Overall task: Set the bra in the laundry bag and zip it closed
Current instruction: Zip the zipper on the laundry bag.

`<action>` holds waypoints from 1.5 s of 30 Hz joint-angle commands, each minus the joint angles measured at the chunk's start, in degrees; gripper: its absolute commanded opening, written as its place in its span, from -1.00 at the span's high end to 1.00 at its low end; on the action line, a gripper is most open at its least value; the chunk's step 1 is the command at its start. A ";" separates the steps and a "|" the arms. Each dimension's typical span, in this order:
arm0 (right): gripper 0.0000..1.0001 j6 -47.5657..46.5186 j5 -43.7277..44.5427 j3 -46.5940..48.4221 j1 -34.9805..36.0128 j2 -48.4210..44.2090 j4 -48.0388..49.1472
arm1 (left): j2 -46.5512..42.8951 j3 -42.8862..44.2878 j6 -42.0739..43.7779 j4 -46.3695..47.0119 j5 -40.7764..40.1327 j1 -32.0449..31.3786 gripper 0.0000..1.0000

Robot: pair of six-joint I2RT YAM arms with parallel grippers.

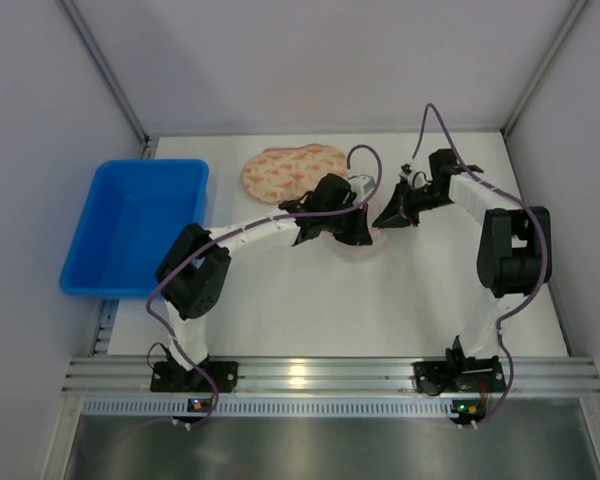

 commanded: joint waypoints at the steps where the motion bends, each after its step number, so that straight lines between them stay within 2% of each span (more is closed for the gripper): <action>1: 1.00 -0.67 -0.56 5.26 0.48 1.56 0.01 | -6.49 -4.70 1.33 1.15 -0.87 0.07 1.00; 7: 1.00 -1.90 0.14 12.12 -0.40 4.81 -2.02 | -12.30 -14.19 1.24 0.54 -1.39 2.27 1.00; 12: 0.96 -1.81 -0.21 18.18 -1.28 7.97 -1.76 | -13.98 -15.19 2.74 -0.34 -0.78 4.38 1.00; 13: 0.67 -1.12 -0.82 18.80 -1.28 8.24 -1.06 | -13.71 -14.40 2.65 -0.34 -0.26 4.47 1.00; 15: 0.23 0.38 -3.19 18.64 -1.28 7.37 0.52 | -11.97 -10.80 1.95 -0.34 -0.16 4.47 1.00; 17: -0.13 1.26 -3.72 17.76 -1.28 6.14 0.71 | -10.38 -7.90 1.16 -0.34 0.10 4.47 1.00; 21: -0.25 -0.93 -3.64 15.21 -2.86 1.32 -2.79 | -6.78 -0.87 -0.07 -0.34 -0.08 4.38 1.00; 24: -0.20 -5.06 -4.42 12.93 -3.30 -1.06 -6.67 | -4.22 1.51 -0.95 -0.34 0.89 4.29 1.00; 29: -0.18 -3.92 -4.96 5.72 -1.64 -2.92 -4.39 | -1.06 4.94 -1.22 -0.26 1.59 3.24 1.00; 33: -0.14 -3.75 -4.95 5.27 1.00 -0.91 -3.34 | -0.53 5.48 -1.66 -0.08 1.24 2.27 1.00; 39: 0.31 -3.31 -4.34 6.06 2.50 0.95 -2.99 | -4.03 1.00 -1.04 0.27 1.24 2.01 1.00; 40: 0.55 -3.57 -4.08 6.06 2.50 1.03 -3.07 | -4.74 0.12 -0.43 0.27 1.24 2.01 1.00; 42: 0.80 -3.83 -3.38 6.32 2.41 1.12 -3.25 | -6.32 -1.98 0.10 0.18 1.42 2.01 1.00; 43: 1.00 -4.01 -3.20 6.76 2.41 1.21 -3.42 | -6.76 -2.52 0.36 0.18 1.59 2.09 1.00; 45: 1.00 -4.10 -2.59 7.38 2.15 1.47 -4.04 | -7.38 -4.01 0.54 0.18 1.94 2.27 1.00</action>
